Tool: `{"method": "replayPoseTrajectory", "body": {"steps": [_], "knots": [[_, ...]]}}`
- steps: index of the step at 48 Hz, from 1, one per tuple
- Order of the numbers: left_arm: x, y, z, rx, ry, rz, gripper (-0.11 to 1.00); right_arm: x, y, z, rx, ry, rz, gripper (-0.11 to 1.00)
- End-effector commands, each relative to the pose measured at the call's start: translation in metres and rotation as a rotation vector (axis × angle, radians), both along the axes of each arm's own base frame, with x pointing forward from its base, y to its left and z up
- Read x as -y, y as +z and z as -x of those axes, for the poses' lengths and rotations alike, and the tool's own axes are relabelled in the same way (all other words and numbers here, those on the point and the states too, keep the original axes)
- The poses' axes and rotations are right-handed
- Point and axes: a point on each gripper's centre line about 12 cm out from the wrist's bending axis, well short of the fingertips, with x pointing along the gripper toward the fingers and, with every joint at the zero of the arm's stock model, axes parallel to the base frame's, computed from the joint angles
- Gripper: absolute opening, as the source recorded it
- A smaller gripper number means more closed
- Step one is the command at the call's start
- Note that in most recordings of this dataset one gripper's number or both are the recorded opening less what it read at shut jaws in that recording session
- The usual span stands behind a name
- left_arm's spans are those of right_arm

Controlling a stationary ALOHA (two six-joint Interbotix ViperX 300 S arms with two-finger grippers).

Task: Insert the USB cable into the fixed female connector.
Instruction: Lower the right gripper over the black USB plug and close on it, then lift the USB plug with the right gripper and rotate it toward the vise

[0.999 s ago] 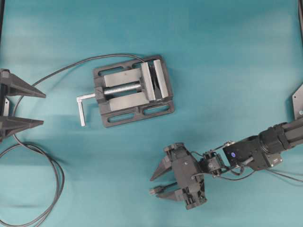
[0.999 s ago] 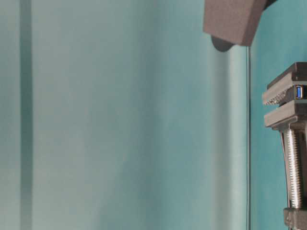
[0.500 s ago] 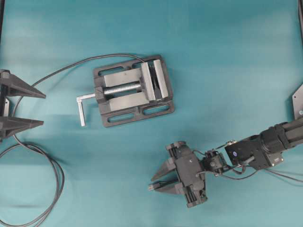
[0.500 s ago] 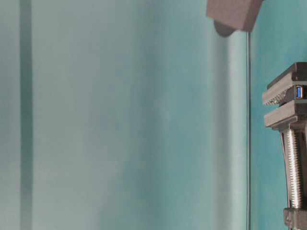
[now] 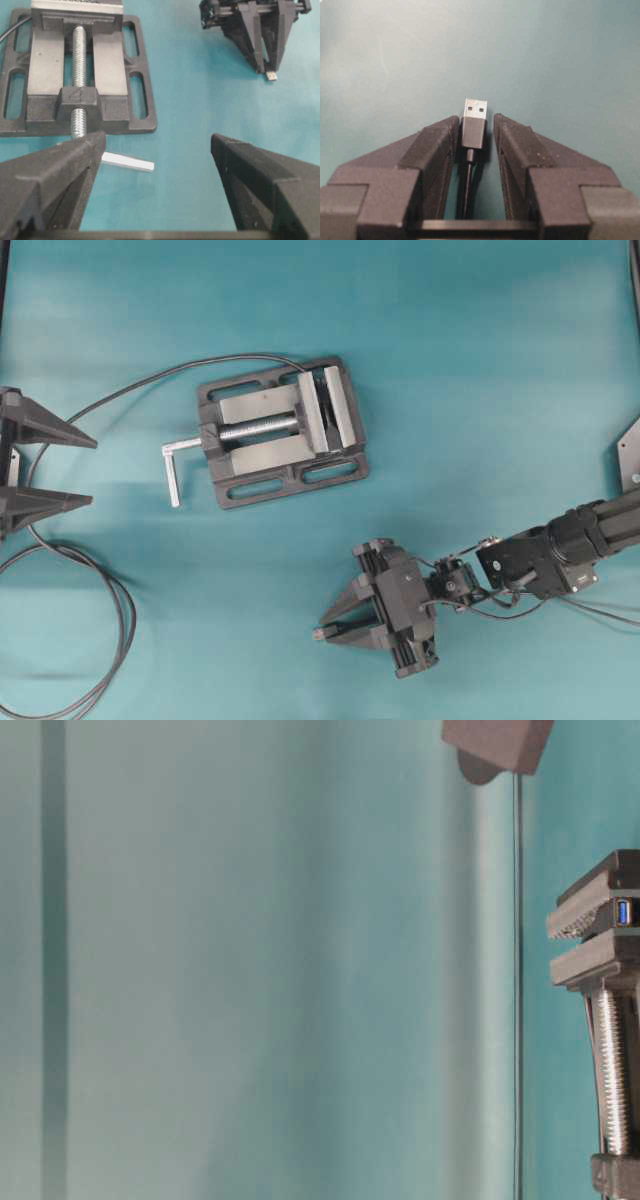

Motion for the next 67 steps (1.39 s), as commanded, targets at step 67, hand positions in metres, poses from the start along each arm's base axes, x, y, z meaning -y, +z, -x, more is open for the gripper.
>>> {"method": "replayPoseTrajectory", "body": {"steps": [67], "knots": [[-0.002,0.003,-0.002,-0.002,0.011,0.0,1.0,-0.001,-0.013,0.004,-0.065,-0.13,-0.081,0.21]]}}
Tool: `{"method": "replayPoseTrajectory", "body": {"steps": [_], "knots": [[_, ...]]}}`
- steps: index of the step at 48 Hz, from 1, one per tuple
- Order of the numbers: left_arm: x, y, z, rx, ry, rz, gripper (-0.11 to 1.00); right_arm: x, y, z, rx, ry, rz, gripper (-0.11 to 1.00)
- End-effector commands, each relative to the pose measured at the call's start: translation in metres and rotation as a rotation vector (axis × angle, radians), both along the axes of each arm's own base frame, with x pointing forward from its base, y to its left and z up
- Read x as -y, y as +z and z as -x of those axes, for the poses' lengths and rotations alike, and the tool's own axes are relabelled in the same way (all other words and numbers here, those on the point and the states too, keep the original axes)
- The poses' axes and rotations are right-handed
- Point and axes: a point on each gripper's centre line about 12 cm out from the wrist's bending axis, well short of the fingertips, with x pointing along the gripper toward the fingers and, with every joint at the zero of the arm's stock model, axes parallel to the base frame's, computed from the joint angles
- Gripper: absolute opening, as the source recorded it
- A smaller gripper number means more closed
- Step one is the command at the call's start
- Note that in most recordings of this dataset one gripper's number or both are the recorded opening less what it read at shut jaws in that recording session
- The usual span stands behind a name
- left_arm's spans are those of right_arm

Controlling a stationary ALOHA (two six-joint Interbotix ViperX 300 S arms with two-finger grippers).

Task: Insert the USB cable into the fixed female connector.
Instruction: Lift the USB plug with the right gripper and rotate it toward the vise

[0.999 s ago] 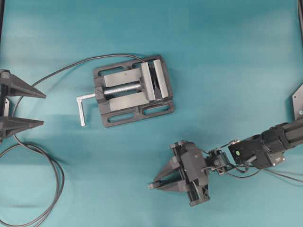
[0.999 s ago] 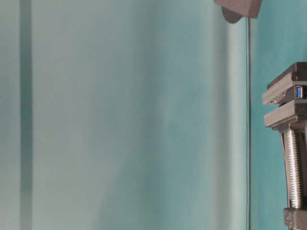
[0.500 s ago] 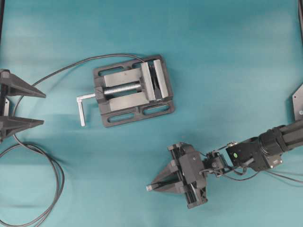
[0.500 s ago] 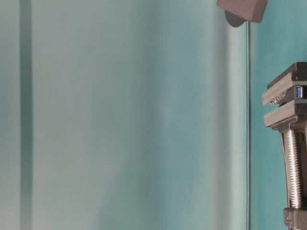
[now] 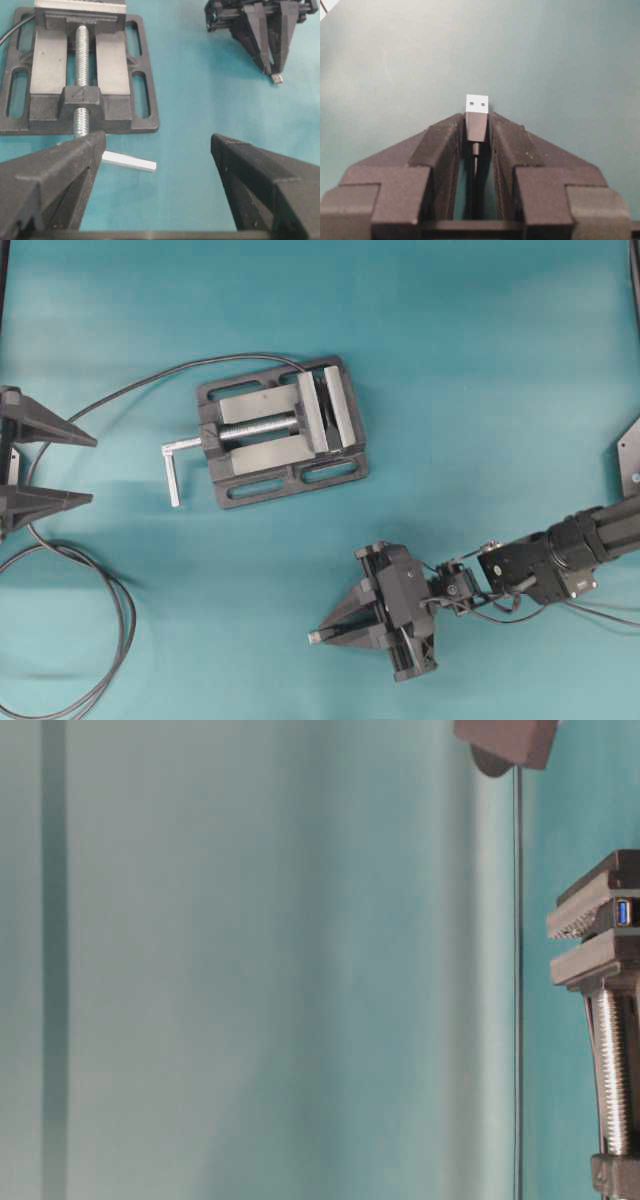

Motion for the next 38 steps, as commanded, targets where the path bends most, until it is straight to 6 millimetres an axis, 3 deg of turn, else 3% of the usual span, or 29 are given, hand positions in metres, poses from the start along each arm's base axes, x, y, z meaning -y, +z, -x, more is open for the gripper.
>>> {"method": "replayPoseTrajectory", "body": {"steps": [1,38], "knots": [[0.0,0.003,-0.002,0.002,0.004,0.0,1.0,0.003,-0.007,0.004,-0.042,-0.069,-0.023,0.21],[-0.005,-0.009,0.001,-0.009,0.036,-0.005,1.0,0.031,-0.006,0.0,-0.046,-0.5,-0.001,0.21]]}}
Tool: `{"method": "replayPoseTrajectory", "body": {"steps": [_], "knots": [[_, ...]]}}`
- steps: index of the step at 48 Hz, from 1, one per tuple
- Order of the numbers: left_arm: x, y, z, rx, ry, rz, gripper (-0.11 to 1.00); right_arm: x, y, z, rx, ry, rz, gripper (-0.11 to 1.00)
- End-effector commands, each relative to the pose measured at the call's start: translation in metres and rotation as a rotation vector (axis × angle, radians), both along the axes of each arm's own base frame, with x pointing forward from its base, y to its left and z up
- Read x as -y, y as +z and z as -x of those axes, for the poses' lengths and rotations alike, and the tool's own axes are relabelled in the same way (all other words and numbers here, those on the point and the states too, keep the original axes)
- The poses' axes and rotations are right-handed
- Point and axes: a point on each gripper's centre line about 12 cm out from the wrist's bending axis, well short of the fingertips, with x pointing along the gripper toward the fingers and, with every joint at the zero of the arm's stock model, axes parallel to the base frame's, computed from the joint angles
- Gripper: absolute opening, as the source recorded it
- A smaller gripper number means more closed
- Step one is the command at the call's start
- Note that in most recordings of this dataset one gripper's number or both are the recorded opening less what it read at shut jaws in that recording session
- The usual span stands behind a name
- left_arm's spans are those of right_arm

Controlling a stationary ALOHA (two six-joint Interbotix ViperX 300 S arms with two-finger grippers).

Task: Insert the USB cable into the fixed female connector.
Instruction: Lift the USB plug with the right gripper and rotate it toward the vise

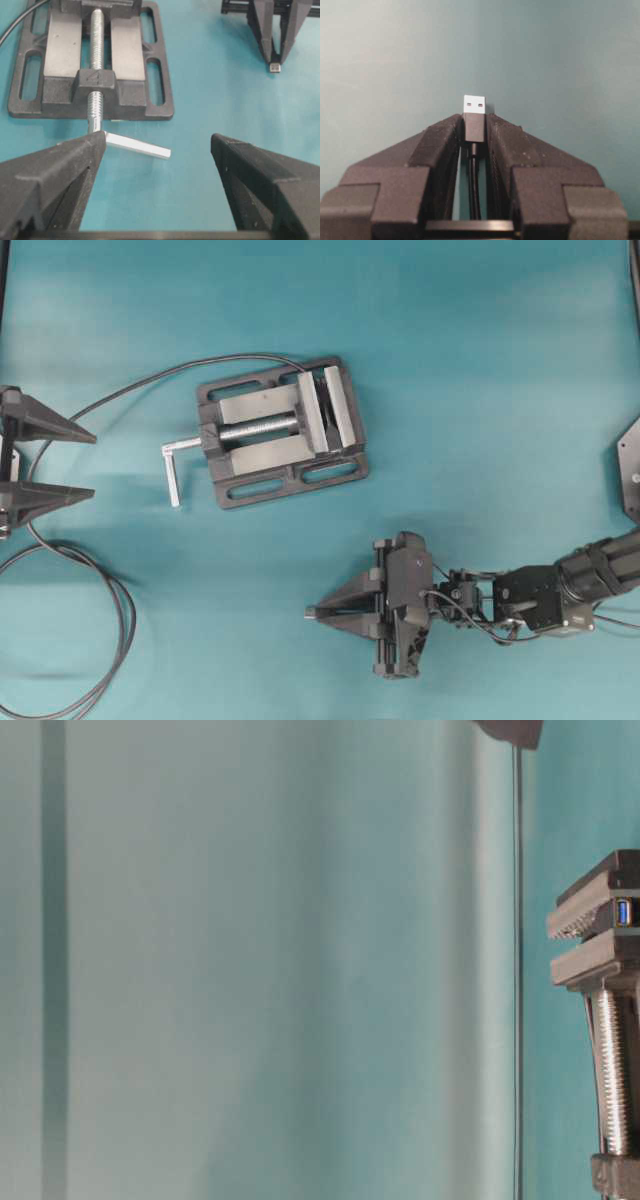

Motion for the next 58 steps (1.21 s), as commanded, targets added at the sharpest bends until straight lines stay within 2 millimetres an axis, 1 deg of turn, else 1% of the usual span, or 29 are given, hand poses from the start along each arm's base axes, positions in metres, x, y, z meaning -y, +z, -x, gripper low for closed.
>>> {"method": "replayPoseTrajectory", "body": {"steps": [1,13,20,28,36,39,44,58], "knots": [[0.0,0.003,-0.002,0.009,0.001,-0.005,1.0,0.02,-0.007,0.003,-0.043,-0.118,0.008,0.21],[0.0,0.005,-0.003,0.012,0.001,-0.005,1.0,0.035,0.002,0.0,-0.021,-0.327,0.069,0.21],[0.0,0.005,-0.003,0.014,0.001,-0.005,1.0,0.038,0.01,-0.005,-0.011,-0.444,0.09,0.21],[0.0,0.004,-0.003,0.008,-0.001,-0.005,1.0,0.035,0.015,0.0,-0.022,-0.574,0.128,0.21],[0.0,0.003,-0.002,0.005,0.0,-0.003,1.0,0.032,0.026,0.012,-0.007,-0.807,0.174,0.21],[0.0,0.003,-0.002,0.005,0.0,-0.002,1.0,0.031,0.029,0.014,-0.005,-0.87,0.187,0.21],[0.0,0.002,-0.002,0.005,0.001,0.0,1.0,0.029,0.032,0.013,-0.001,-0.933,0.177,0.21],[0.0,-0.003,-0.001,0.015,0.006,0.004,1.0,0.021,0.046,-0.001,0.064,-1.018,0.174,0.21]]}}
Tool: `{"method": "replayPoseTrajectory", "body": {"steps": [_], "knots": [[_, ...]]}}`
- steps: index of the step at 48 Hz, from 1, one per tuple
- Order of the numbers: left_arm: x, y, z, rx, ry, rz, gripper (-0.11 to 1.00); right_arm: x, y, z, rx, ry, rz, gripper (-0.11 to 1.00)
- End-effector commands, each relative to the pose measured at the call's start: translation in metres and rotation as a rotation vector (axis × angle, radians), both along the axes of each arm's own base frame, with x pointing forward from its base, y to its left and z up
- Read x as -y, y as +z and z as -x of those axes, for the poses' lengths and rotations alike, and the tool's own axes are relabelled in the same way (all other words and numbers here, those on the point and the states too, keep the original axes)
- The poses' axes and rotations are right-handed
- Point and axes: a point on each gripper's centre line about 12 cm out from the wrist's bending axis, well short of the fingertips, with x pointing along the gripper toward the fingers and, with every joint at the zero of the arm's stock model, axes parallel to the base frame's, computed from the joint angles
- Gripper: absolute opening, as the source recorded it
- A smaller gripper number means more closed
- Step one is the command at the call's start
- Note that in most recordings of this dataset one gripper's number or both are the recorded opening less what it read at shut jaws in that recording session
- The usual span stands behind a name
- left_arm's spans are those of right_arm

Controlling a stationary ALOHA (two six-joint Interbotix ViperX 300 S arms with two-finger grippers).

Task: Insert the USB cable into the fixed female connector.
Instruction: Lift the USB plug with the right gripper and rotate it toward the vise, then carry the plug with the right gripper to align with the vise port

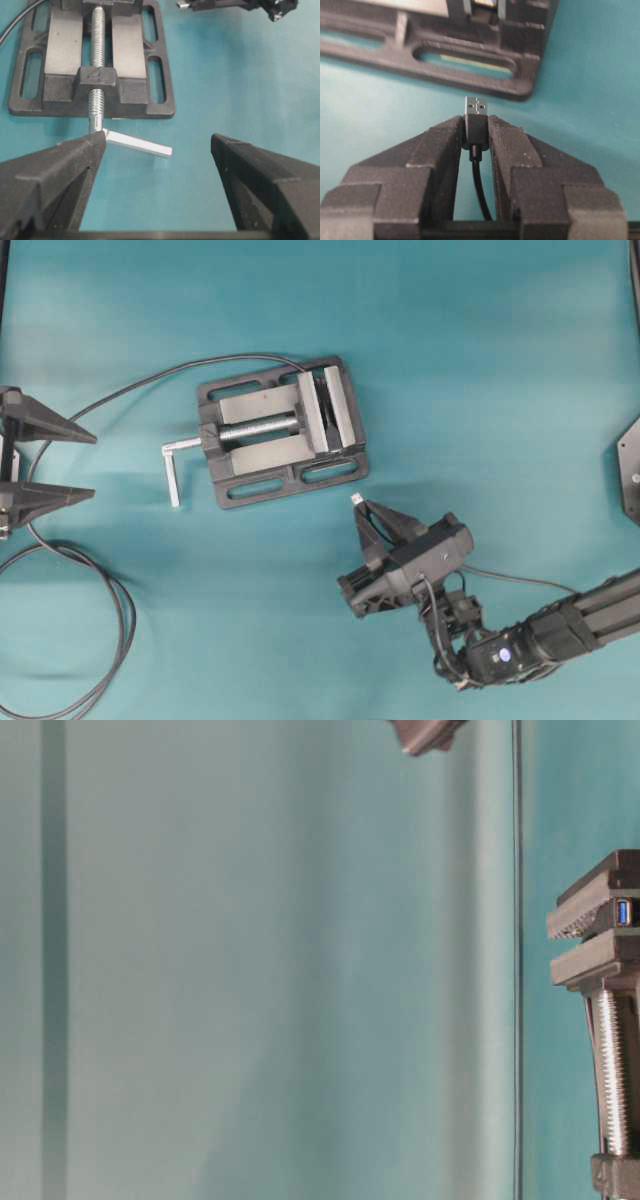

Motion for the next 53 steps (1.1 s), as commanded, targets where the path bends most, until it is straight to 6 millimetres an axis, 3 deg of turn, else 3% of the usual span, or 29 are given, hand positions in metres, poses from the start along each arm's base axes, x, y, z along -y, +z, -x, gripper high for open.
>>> {"method": "replayPoseTrajectory", "body": {"steps": [1,21,35,53], "knots": [[0.0,0.001,-0.002,0.015,0.004,0.003,1.0,-0.004,0.014,-0.009,0.048,-0.029,0.008,0.21],[-0.001,-0.002,-0.001,0.031,0.008,0.002,1.0,-0.018,0.004,-0.031,0.051,-0.072,0.056,0.21],[-0.001,-0.002,-0.001,0.031,0.006,0.002,1.0,-0.017,0.017,-0.031,0.041,-0.163,0.124,0.21],[-0.001,-0.003,-0.001,0.029,0.006,0.002,1.0,-0.017,0.013,-0.034,0.04,-0.172,0.129,0.21]]}}
